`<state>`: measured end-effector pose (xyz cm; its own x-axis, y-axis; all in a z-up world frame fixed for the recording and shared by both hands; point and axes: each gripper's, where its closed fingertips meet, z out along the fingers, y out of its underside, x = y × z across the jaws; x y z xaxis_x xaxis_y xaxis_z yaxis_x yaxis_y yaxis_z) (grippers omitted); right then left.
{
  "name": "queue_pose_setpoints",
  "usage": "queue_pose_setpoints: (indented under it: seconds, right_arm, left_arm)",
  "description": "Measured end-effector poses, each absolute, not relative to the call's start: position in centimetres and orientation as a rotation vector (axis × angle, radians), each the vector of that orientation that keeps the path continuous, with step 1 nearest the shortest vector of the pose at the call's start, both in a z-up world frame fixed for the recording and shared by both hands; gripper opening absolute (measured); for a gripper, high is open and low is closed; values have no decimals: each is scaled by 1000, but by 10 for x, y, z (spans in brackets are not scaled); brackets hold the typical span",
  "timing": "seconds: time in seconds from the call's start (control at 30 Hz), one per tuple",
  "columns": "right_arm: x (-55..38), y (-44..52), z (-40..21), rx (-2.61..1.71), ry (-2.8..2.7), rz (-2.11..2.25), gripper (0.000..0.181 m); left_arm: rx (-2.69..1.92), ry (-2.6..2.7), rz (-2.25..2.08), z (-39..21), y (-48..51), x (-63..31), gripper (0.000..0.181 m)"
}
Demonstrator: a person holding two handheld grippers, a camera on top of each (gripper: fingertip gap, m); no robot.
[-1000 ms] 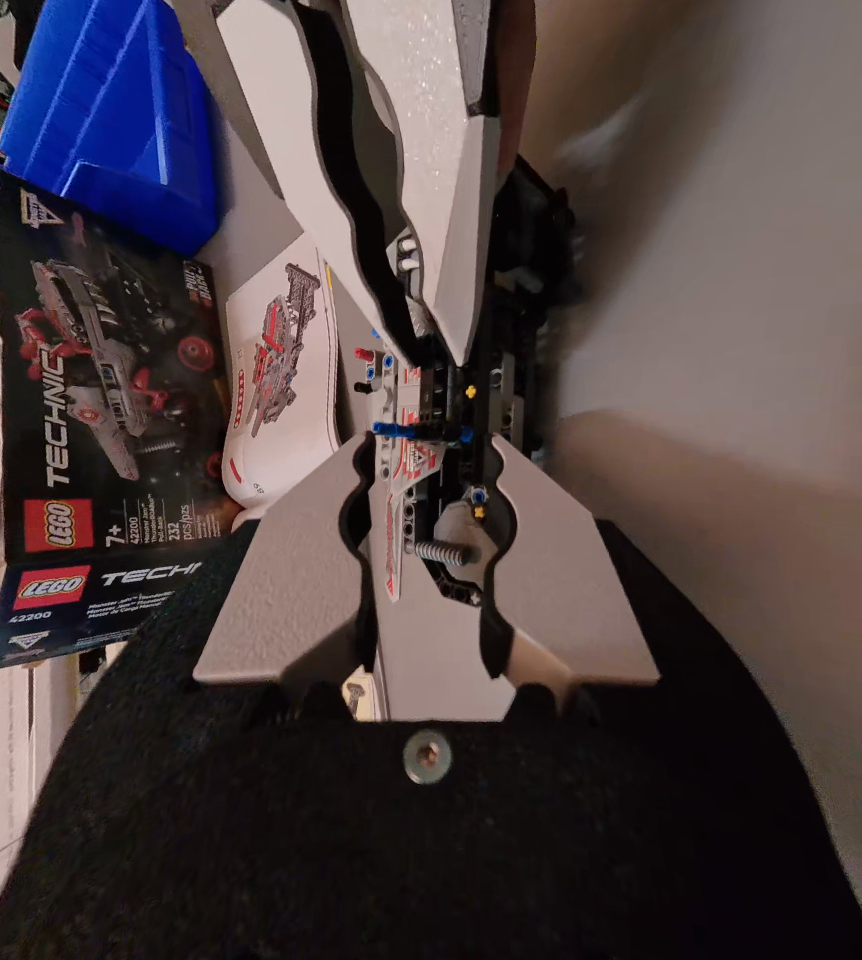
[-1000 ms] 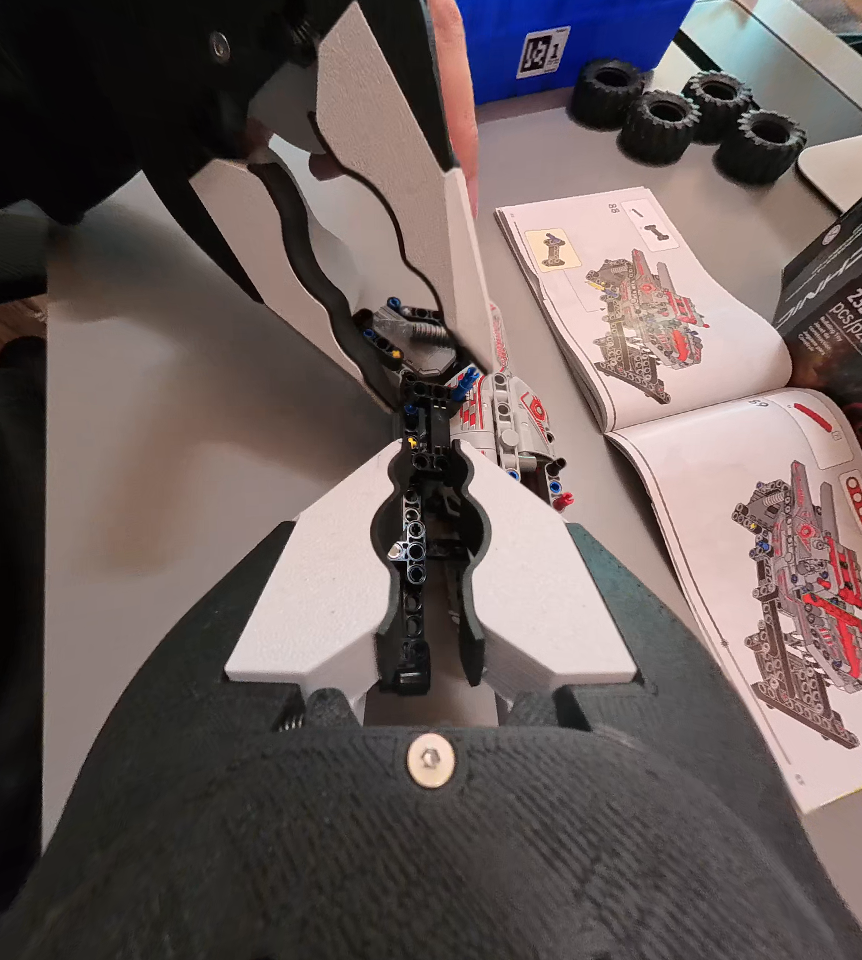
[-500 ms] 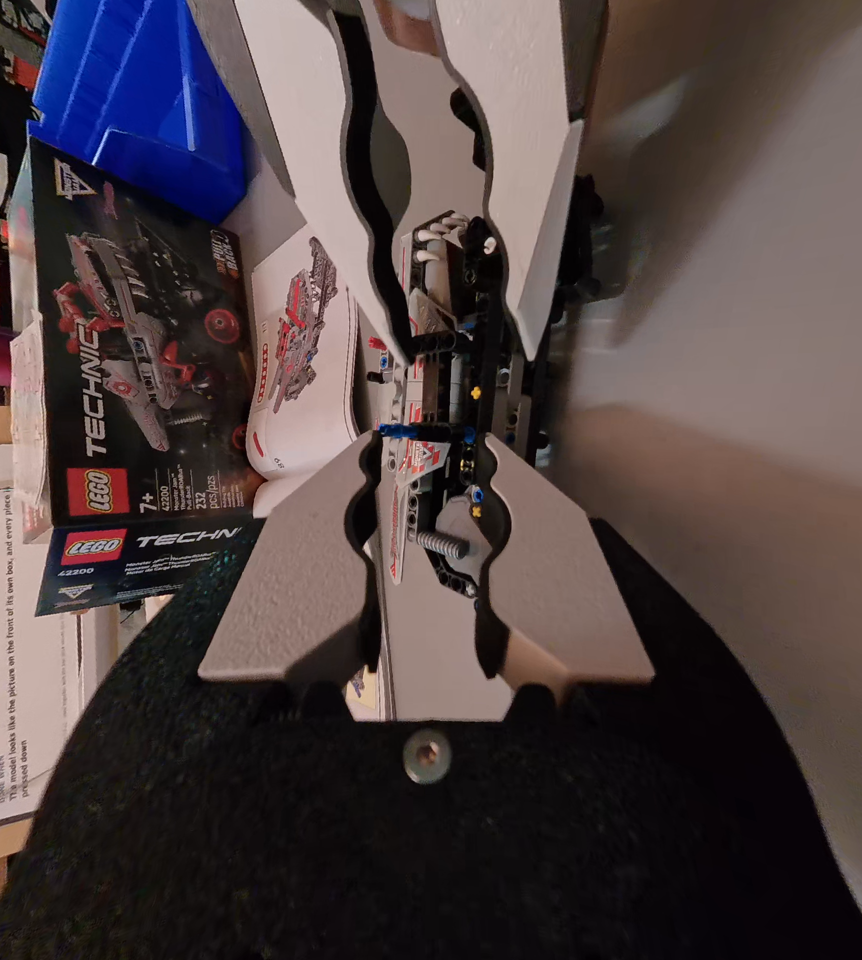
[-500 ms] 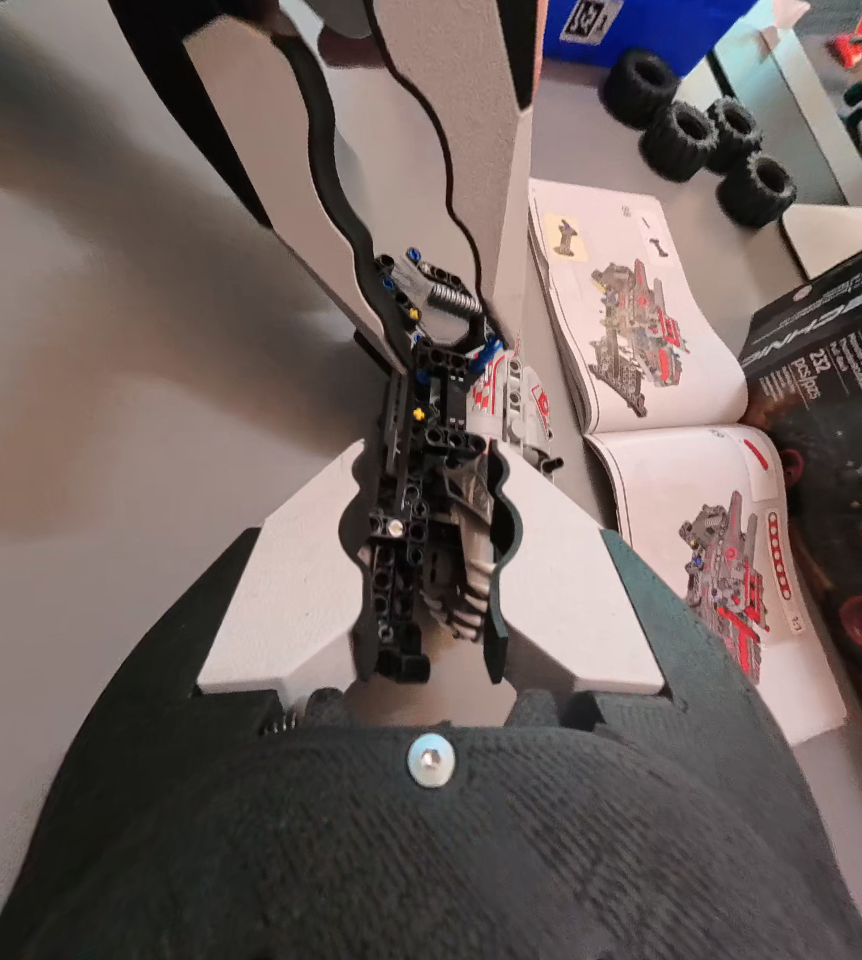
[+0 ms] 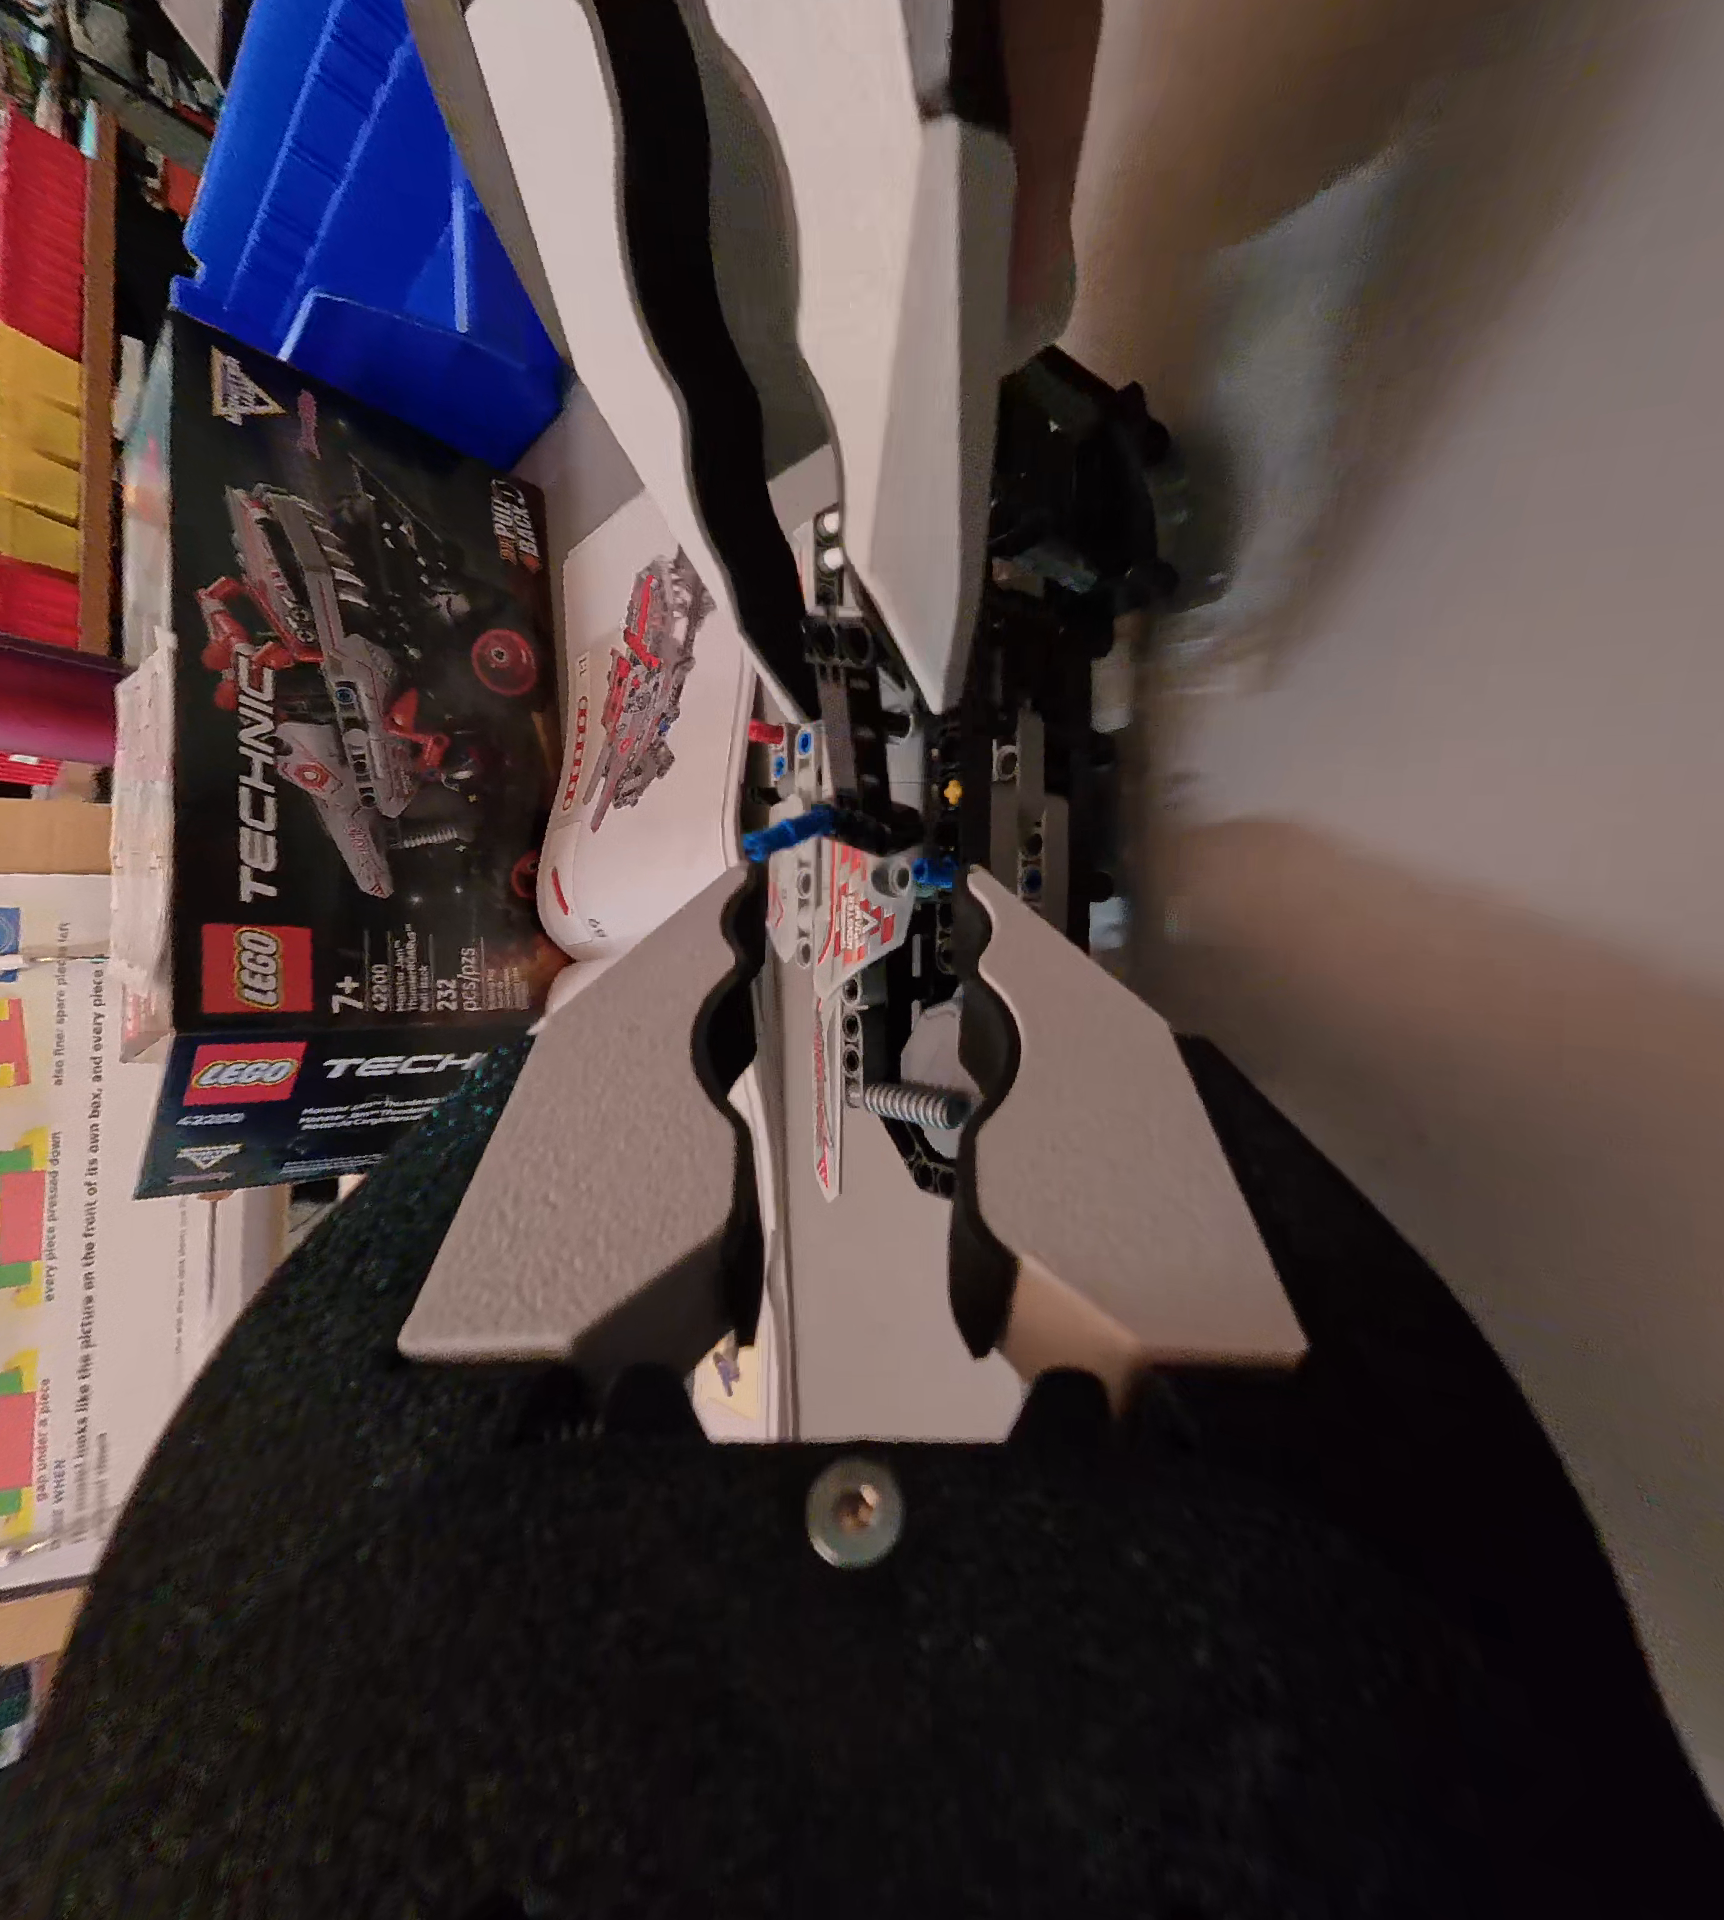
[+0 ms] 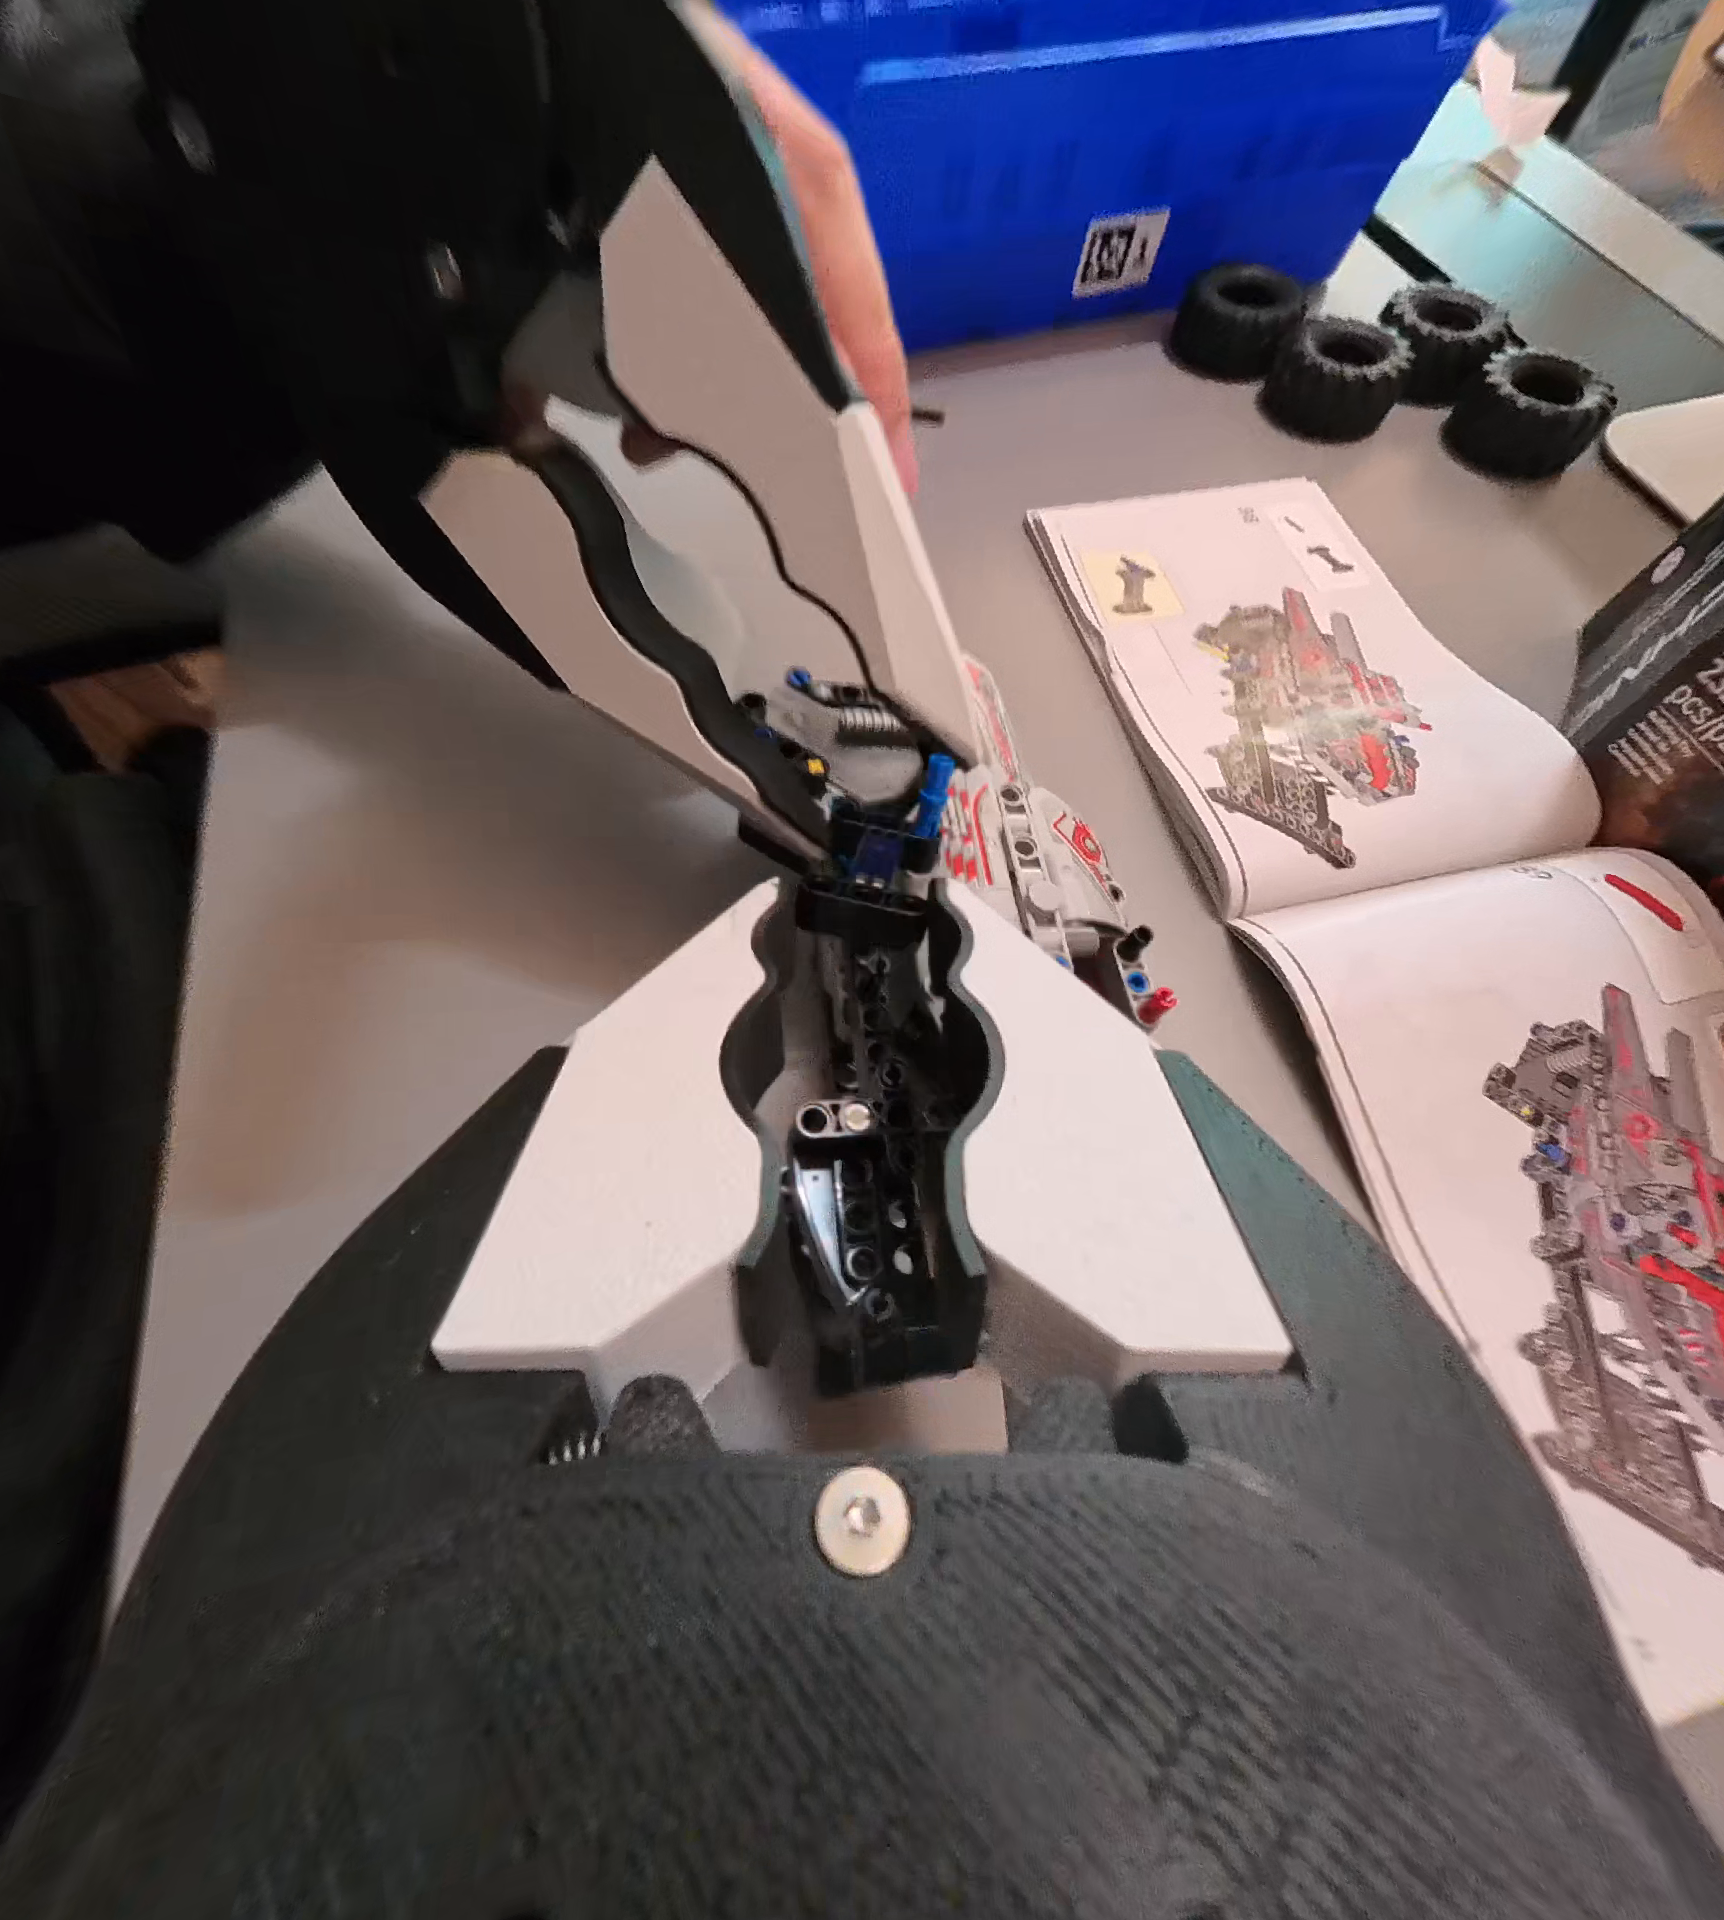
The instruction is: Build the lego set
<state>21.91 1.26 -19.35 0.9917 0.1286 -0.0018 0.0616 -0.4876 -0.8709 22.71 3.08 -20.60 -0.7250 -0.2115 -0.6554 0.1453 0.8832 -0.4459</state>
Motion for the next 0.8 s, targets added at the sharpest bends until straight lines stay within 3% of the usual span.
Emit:
queue_pose_setpoints:
  seconds: [0.03, 0.33, 0.8]
  right_arm:
    - [219, 11, -189, -2057, -110, 120, 24]
    - [212, 10, -168, -1903, 39, 408, 24]
    - [204, 10, -137, -1771, 53, 453, 24]
  left_arm:
    - [-40, 2275, -616, -202, 31, 227, 33]
    - [-68, 2123, -675, -166, 23, 225, 38]
    - [-25, 2050, -586, -146, 23, 220, 24]
